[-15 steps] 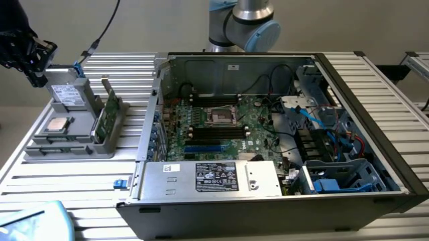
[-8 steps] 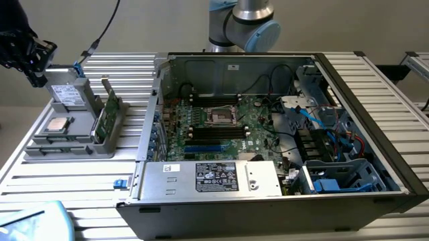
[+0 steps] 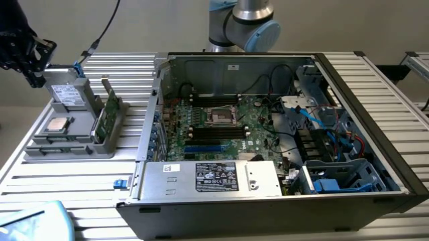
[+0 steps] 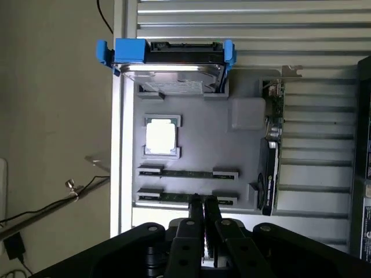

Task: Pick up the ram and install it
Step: 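Pick up the ram and move it above insertion slot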

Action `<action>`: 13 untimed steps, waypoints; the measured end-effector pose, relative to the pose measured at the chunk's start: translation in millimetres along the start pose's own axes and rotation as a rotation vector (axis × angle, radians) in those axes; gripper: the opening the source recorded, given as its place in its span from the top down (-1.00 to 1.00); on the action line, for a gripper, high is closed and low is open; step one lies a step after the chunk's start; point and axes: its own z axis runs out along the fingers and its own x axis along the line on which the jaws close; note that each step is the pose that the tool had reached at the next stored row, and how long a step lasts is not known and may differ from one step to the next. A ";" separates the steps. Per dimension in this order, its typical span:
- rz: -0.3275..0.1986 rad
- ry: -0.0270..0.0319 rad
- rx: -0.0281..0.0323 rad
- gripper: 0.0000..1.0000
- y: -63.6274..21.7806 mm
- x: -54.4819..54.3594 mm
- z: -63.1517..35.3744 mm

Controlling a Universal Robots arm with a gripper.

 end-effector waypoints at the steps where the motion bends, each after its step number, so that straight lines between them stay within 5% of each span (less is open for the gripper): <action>1: -0.018 0.0008 0.0015 0.68 0.0 0.0 0.0; 13: -0.236 0.0101 0.0188 0.68 0.0 0.0 0.0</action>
